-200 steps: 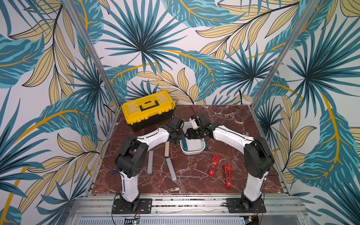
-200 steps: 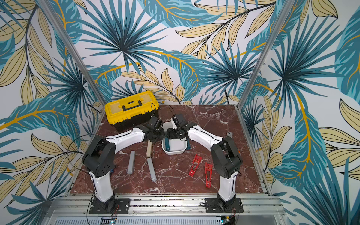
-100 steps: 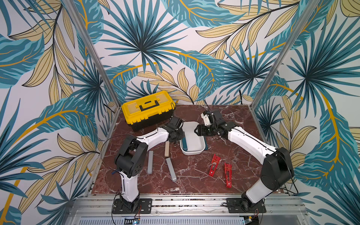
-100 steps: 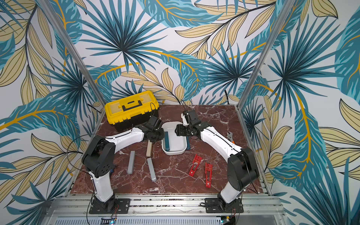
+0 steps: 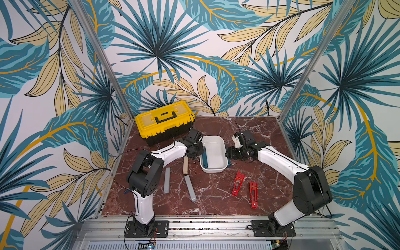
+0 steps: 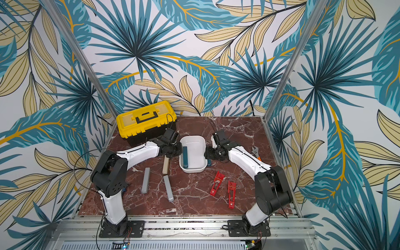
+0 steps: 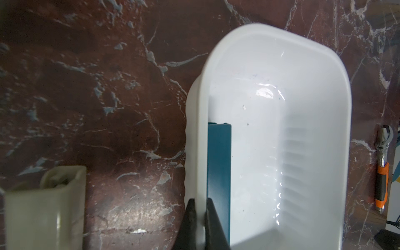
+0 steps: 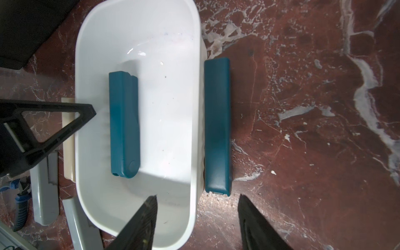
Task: Put the pruning pliers into the storage box
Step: Place the pruning pliers in the storage box, then move the storage box to the center of the board.
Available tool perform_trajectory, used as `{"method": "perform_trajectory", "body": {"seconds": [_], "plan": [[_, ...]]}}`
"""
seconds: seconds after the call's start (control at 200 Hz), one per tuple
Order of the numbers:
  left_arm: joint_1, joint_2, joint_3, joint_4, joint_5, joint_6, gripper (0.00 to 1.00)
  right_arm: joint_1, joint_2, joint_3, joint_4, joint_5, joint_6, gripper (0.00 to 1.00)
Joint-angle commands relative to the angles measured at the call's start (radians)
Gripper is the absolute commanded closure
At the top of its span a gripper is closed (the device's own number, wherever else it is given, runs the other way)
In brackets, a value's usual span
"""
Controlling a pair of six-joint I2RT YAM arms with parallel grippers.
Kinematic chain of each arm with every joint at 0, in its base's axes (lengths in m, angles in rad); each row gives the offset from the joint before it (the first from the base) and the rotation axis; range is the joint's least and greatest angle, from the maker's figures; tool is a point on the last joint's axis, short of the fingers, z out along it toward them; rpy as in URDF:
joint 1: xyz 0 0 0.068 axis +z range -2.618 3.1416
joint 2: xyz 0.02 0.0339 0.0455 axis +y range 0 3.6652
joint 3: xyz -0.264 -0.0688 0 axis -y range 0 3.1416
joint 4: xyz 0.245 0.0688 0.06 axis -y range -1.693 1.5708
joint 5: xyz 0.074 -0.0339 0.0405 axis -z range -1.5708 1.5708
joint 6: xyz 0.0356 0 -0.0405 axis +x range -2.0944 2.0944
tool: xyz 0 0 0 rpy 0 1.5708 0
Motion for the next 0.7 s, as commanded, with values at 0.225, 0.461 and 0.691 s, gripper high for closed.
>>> {"method": "perform_trajectory", "body": {"seconds": [0.225, 0.461, 0.691], "plan": [[0.011, -0.044, -0.019, 0.0, 0.036, 0.013, 1.0, -0.022, 0.0, -0.01, 0.012, 0.014, -0.002, 0.38], [0.011, -0.043, -0.02, -0.001, 0.04, 0.015, 0.98, -0.034, -0.014, -0.019, 0.009, 0.003, -0.007, 0.37], [0.015, -0.04, -0.019, -0.012, 0.038, 0.03, 0.96, -0.043, -0.013, -0.028, 0.018, 0.003, -0.006, 0.37]]}}
